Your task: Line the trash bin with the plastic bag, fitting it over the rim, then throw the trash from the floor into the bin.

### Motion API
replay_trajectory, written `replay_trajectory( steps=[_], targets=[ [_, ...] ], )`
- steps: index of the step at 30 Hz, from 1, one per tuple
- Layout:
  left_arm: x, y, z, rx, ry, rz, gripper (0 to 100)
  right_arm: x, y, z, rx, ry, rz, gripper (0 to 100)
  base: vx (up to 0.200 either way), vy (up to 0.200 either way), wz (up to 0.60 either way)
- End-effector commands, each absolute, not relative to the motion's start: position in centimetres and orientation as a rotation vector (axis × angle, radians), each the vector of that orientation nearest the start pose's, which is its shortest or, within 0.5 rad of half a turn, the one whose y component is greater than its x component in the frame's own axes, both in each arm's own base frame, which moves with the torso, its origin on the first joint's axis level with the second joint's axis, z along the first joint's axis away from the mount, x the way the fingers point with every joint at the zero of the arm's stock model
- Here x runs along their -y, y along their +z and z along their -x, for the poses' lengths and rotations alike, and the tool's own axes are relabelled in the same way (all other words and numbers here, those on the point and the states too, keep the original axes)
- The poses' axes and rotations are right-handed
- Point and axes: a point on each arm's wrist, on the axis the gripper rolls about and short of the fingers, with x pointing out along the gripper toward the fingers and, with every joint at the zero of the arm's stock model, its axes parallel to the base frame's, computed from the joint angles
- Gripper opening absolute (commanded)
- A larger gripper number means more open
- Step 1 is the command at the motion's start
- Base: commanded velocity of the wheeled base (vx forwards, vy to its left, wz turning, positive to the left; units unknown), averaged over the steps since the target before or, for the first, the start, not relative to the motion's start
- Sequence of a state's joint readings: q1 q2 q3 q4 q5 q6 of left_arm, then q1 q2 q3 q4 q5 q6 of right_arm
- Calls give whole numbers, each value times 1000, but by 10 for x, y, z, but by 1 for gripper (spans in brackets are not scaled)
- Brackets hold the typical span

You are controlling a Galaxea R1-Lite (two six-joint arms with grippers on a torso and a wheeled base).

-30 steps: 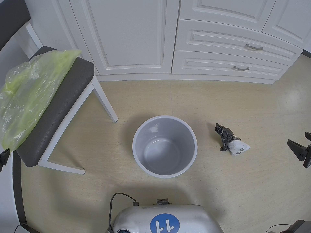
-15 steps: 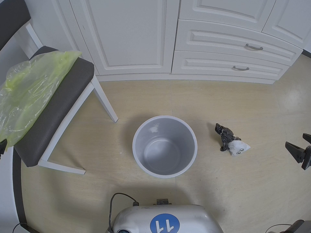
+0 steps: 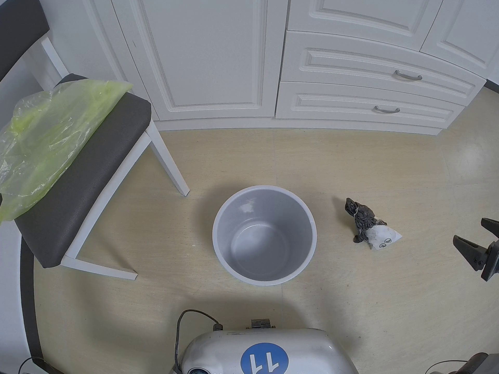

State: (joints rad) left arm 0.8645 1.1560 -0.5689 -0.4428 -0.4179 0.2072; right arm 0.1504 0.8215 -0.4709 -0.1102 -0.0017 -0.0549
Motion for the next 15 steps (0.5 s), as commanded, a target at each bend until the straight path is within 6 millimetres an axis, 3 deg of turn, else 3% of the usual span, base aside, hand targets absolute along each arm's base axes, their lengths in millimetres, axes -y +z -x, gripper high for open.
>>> replay_trajectory(
  steps=[1, 6, 15],
  targets=[
    [-115, 228, -111, -148, 381, -118, 100, -14, 205, -83, -237, 172, 75, 100, 0, 0, 0],
    [-112, 227, -112, -130, 256, -81, 100, -14, 204, -84, -243, 172, 76, 100, 0, 0, 0],
    [-123, 221, -114, -166, 280, -90, 100, -14, 203, -84, -249, 172, 79, 100, 0, 0, 0]
  ],
)
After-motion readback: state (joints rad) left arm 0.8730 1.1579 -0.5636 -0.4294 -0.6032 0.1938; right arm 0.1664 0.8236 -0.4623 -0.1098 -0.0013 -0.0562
